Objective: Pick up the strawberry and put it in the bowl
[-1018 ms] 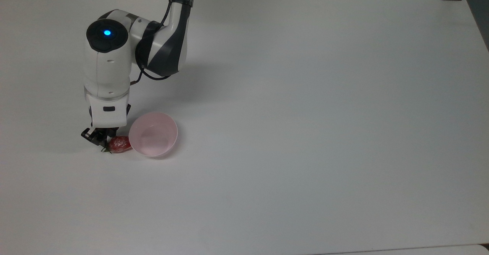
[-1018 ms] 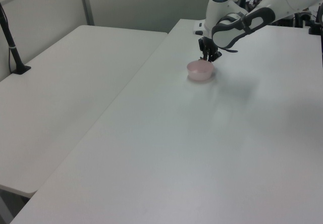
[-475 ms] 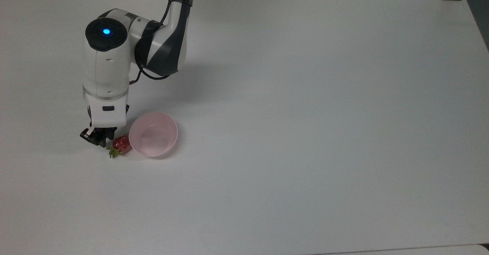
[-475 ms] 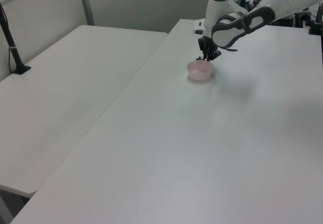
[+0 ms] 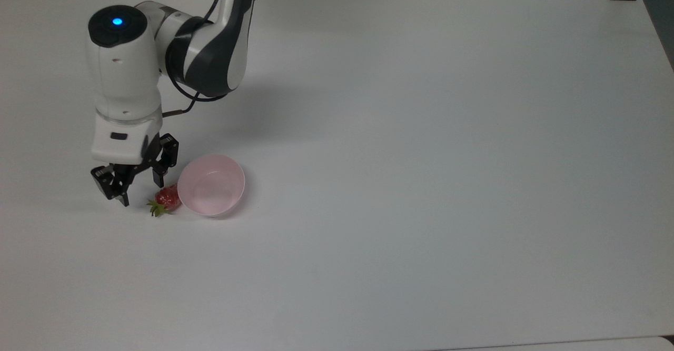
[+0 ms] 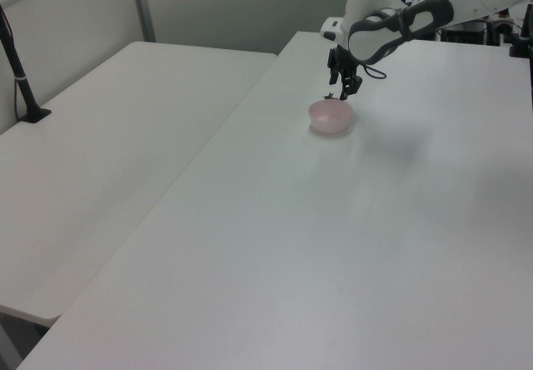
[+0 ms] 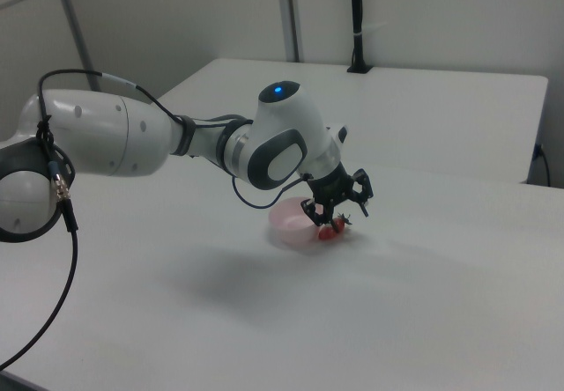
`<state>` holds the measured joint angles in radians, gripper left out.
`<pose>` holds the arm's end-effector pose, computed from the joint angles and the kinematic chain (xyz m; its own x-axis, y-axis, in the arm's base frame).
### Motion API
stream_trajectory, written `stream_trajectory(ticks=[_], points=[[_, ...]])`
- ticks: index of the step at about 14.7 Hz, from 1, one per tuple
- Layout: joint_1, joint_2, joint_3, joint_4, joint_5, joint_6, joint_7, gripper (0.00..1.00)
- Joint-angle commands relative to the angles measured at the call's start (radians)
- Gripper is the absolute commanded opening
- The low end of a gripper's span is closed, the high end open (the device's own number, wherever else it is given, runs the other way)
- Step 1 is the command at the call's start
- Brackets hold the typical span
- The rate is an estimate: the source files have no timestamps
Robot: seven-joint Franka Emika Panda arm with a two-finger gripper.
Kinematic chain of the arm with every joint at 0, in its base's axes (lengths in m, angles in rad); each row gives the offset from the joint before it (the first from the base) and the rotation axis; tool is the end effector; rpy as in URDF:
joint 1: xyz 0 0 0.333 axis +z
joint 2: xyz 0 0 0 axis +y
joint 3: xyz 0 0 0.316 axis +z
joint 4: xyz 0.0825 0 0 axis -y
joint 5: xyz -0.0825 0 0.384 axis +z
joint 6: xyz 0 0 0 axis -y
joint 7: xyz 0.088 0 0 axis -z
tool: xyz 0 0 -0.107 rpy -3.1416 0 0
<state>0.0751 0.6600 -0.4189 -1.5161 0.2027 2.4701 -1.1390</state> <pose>0.7121 -0.1914 0.3364 0.6981 0.7123 0.0730 0.6515 -0.6742 0.3480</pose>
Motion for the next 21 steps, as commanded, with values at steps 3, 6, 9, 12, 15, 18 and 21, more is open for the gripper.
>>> stream_trajectory(ticks=[3,6,9,12,15,18,21], points=[[0.015,-0.026,0.015,-0.059,0.012,0.003,0.195,0.69],[0.015,-0.028,0.032,-0.059,0.011,0.001,0.320,0.69],[0.015,-0.031,0.040,-0.056,0.018,-0.003,0.409,0.69],[0.019,-0.036,0.045,-0.056,0.021,-0.008,0.471,0.70],[0.019,-0.028,0.078,-0.053,0.015,-0.003,0.512,0.80],[0.019,-0.019,0.104,-0.052,0.021,0.004,0.518,0.79],[0.019,-0.005,0.104,-0.035,0.012,0.010,0.515,0.80]])
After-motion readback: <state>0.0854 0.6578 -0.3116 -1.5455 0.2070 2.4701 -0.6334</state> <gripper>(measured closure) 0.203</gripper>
